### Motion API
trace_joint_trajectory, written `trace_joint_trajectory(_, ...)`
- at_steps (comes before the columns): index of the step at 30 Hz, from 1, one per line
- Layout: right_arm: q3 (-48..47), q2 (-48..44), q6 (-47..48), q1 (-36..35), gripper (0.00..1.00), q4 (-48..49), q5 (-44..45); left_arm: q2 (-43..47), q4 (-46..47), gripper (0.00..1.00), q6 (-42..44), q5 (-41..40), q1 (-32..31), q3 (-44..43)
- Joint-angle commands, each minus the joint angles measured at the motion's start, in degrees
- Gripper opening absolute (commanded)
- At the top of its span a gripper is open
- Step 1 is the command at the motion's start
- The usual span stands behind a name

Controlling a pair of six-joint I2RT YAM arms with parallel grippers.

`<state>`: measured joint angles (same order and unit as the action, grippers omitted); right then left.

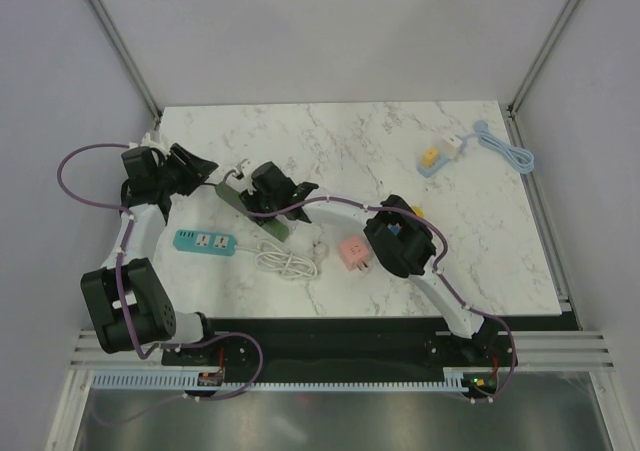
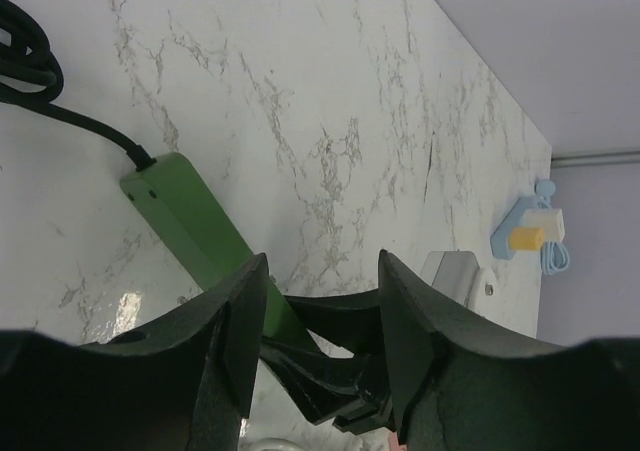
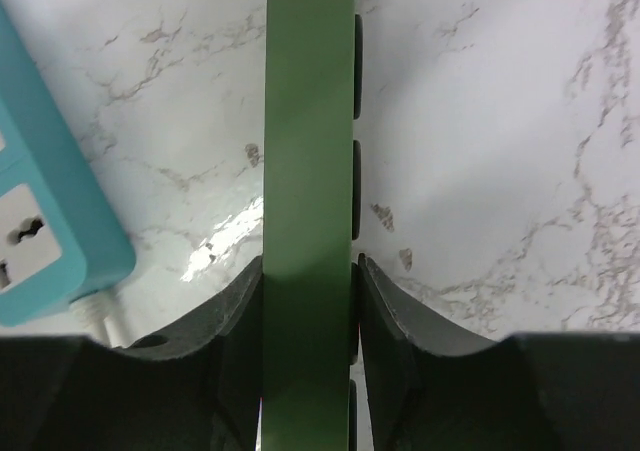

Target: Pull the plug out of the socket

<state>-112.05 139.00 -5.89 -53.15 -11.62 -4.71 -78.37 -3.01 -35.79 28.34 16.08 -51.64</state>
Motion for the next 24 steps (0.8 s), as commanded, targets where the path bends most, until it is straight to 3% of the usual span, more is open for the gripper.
trace_joint_trajectory(1, -3.96, 2.50, 4.04, -1.43, 0.10, 0.28, 10.32, 1.02, 0.28, 0.55, -1.21, -1.27, 0.45, 0.05)
trace_joint_trajectory(2, -4.66, 2.68, 4.65, -1.96, 0.02, 0.37, 12.95, 1.02, 0.28, 0.55, -1.30, -1.35, 0.53, 0.05)
trace_joint_trajectory(3, -4.93, 2.59, 4.75, -2.22, 0.00, 0.54, 18.89, 1.11, 0.19, 0.54, -1.21, -1.53, 0.62, 0.13)
trace_joint_trajectory(6, -4.76, 1.46, 5.36, -3.28, 0.00, 1.94, 30.15, 1.72, 0.19, 0.54, -1.56, -2.23, 0.89, 0.48)
trace_joint_trajectory(7, -4.41, 1.19, 7.80, -3.89, 0.00, 2.91, 41.25, 1.81, 0.19, 0.54, -1.56, -2.67, 1.06, 0.57)
trace_joint_trajectory(11, -1.78, 0.66, 17.03, -6.70, 0.00, 9.32, 56.79, 2.96, 0.11, 0.54, -1.91, -4.16, 1.94, 1.36)
trace_joint_trajectory(19, 8.85, 1.10, 41.54, -13.91, 0.00, 23.38, 56.48, 3.66, -0.16, 0.54, -4.11, -5.49, 6.68, 2.68)
trace_joint_trajectory(23, 11.16, 2.06, 40.89, -15.85, 0.01, 22.63, 55.78, 3.31, -0.16, 0.53, -3.76, -5.14, 7.13, 2.77)
trace_joint_trajectory(24, 10.98, 1.80, 39.48, -15.67, 0.13, 21.47, 54.73, 3.22, -0.07, 0.53, -3.76, -4.79, 7.21, 2.86)
